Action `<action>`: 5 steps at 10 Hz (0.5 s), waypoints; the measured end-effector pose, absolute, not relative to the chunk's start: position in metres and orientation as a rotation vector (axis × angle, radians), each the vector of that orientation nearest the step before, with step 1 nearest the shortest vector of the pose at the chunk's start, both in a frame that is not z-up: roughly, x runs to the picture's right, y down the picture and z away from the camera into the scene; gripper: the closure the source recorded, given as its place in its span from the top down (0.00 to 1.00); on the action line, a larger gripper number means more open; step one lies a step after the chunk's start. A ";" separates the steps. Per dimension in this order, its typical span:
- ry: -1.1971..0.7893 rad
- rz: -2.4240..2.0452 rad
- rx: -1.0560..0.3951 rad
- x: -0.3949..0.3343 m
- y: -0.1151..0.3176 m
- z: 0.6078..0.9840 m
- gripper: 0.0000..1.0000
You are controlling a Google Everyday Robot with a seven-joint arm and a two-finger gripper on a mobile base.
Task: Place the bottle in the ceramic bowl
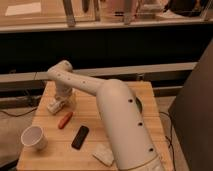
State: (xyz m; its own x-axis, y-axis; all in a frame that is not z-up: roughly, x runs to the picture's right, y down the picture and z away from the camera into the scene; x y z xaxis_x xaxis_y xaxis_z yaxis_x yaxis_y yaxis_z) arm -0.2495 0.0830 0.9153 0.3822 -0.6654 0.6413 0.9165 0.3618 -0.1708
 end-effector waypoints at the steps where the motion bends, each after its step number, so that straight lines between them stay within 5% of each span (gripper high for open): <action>1: -0.521 -1.083 -0.564 -0.250 0.083 0.916 0.80; 5: -0.538 -1.095 -0.576 -0.249 0.085 0.917 0.80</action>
State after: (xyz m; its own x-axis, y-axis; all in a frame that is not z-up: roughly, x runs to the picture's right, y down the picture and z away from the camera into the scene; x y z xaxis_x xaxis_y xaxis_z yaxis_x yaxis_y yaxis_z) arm -0.2487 0.0847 0.9169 0.3623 -0.6591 0.6590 0.9244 0.3443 -0.1640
